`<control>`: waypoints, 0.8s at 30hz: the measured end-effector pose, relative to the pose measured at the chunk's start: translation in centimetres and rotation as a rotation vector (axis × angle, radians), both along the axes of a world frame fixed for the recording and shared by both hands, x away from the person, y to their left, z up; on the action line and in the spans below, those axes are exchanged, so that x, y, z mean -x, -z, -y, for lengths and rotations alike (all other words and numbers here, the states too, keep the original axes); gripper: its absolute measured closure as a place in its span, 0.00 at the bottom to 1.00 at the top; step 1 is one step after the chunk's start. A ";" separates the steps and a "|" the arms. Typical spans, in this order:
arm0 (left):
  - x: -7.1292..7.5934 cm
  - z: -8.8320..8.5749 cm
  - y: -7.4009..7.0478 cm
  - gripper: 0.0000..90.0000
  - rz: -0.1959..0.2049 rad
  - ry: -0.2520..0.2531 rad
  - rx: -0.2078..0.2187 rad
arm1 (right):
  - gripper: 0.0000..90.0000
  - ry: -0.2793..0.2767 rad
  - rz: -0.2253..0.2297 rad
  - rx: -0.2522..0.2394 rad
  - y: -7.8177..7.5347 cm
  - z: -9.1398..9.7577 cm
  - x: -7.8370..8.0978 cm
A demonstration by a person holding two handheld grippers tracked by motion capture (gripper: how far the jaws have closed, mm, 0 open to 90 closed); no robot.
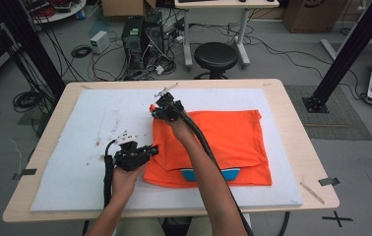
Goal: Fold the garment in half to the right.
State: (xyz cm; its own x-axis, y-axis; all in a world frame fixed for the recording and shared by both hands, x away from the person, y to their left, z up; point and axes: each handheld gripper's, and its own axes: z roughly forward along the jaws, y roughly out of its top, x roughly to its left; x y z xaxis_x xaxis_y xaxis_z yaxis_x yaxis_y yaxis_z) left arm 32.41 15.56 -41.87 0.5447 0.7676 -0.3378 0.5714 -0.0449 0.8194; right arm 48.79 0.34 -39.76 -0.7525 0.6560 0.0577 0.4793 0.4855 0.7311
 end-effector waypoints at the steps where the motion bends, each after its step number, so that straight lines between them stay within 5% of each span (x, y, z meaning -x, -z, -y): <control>1: -0.1 0.5 -0.3 0.92 0.003 0.010 0.002 | 0.94 0.005 0.004 -0.013 -0.3 0.5 0.0; 11: -1.4 4.2 -2.8 0.92 0.012 0.078 0.032 | 0.94 0.075 0.037 -0.066 -2.7 5.8 0.1; 24: -2.5 10.4 -4.0 0.92 -0.004 0.169 0.024 | 0.94 0.171 0.064 -0.087 -3.5 13.0 0.9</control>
State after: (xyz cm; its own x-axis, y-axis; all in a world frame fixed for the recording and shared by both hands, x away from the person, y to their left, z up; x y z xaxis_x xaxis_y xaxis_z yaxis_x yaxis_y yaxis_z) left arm 34.91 5.15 -37.90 0.6643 0.6567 -0.3570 0.5603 -0.1213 0.8194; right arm 47.88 -12.61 -36.31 -0.6343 0.7694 0.0752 0.5008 0.3348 0.7982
